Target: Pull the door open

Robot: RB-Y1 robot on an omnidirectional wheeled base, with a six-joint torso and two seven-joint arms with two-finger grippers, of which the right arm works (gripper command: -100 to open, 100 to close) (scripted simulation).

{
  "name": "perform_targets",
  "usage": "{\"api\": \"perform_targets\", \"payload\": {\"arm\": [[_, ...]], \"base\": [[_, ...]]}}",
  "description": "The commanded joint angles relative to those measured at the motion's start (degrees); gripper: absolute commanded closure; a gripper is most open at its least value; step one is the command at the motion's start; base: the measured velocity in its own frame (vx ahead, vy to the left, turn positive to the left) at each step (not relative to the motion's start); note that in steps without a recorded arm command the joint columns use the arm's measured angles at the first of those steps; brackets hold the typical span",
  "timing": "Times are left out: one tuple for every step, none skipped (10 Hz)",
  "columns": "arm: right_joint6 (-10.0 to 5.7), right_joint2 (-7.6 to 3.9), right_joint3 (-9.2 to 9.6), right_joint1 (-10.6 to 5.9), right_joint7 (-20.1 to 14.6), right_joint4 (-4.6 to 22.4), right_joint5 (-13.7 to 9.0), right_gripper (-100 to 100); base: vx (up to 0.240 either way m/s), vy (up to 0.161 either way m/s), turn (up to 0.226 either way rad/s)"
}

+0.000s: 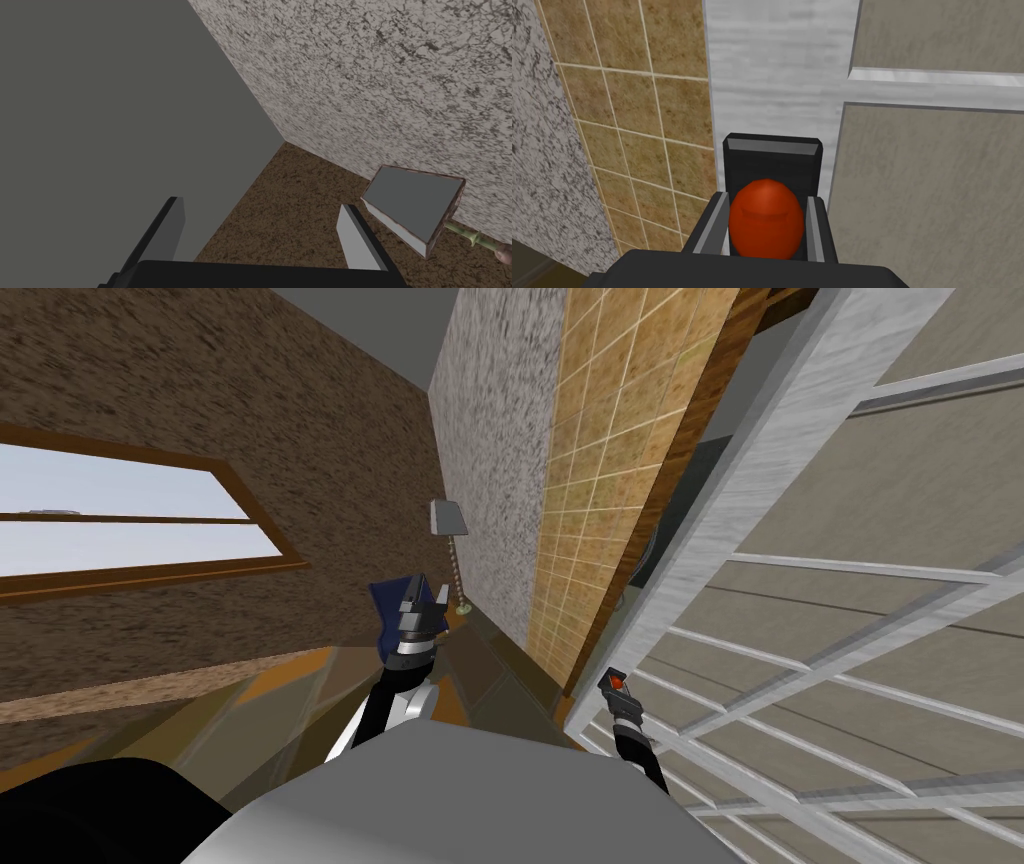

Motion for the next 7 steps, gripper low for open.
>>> {"api": "perform_targets", "payload": {"arm": [[-0.6, -0.42, 1.56, -0.05, -1.7, 0.8, 0.8, 100], [-0.72, -0.86, 2.55, 0.31, -2.6, 0.4, 1.3, 100], [-0.82, -1.24, 3.4, 0.61, -3.3, 0.0, 1.7, 100], [-0.89, -1.51, 4.01, 0.83, -3.8, -0.3, 2.0, 100], [-0.93, -1.46, 3.59, 0.4, -3.6, 0.4, 1.8, 100], [-1.44, -2.22, 5.27, 1.08, -5.0, 0.1, 2.6, 100], [-1.72, -2.64, 5.94, 1.33, -5.6, -0.2, 2.9, 100]], "base": [[-0.247, -0.008, 0.092], [-0.27, 0.012, 0.08], [-0.289, 0.0, 0.083], [-0.276, -0.014, 0.08], [-0.121, -0.001, 0.025], [-0.213, -0.022, 0.098], [-0.295, -0.02, 0.105]]}}
